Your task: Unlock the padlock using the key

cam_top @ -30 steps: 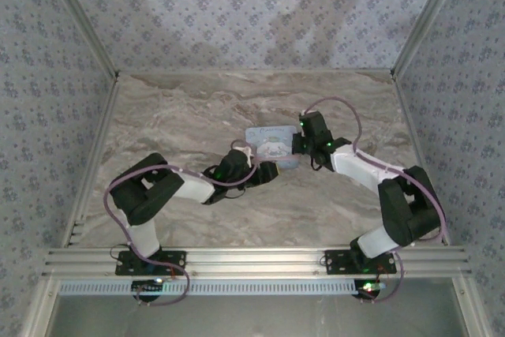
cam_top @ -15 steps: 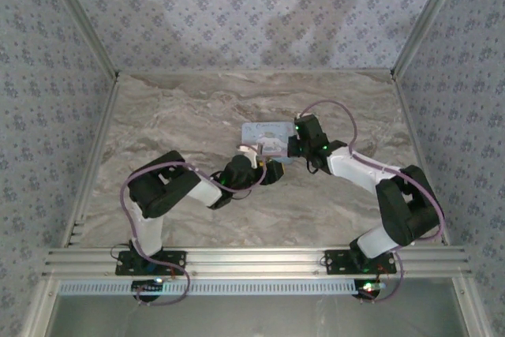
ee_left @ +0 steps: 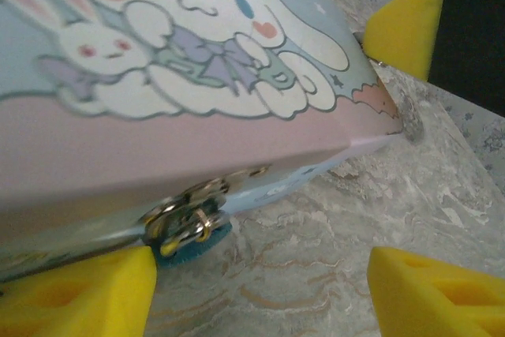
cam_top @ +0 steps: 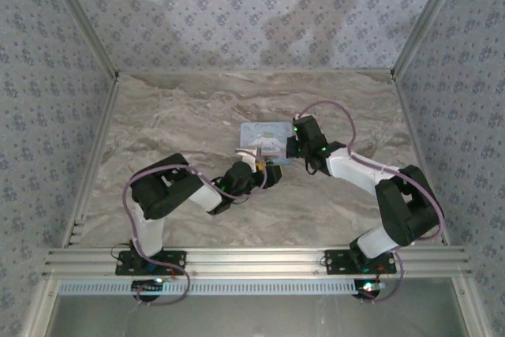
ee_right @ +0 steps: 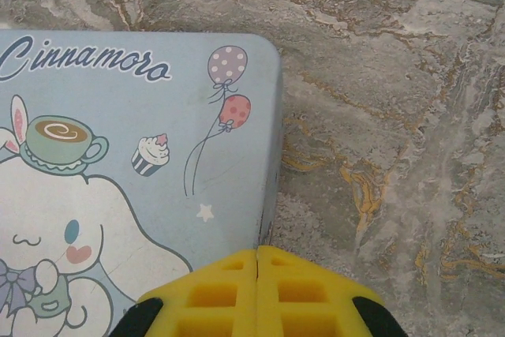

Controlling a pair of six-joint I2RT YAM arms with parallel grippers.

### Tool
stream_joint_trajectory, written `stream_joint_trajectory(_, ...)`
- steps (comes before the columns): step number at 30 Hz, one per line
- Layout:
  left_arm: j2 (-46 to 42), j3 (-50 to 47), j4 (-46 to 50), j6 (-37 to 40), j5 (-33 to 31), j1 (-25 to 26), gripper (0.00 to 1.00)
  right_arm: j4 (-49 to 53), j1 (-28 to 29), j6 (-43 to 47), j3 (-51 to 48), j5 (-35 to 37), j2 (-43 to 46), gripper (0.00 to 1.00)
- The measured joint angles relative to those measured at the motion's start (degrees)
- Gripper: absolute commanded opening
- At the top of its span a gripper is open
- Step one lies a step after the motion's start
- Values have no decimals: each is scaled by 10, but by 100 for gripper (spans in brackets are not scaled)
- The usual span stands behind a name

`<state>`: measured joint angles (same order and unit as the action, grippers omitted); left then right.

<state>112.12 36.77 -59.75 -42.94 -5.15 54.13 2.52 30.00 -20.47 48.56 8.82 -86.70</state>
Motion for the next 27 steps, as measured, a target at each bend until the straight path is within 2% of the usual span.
stream_joint_trajectory(9,14,6,-18,39,50,-9,69,0,2,-1,0,0,0,0)
stream_joint_trajectory(15,35,-19,-108,12,67,-17,69,0,8,-1,0,4,0,0)
stream_joint_trajectory(24,70,-29,-187,-47,83,-31,50,-6,10,-1,-4,7,0,0)
stream_joint_trajectory(27,76,-29,-198,-63,86,-31,47,-8,10,-2,-5,9,0,0)
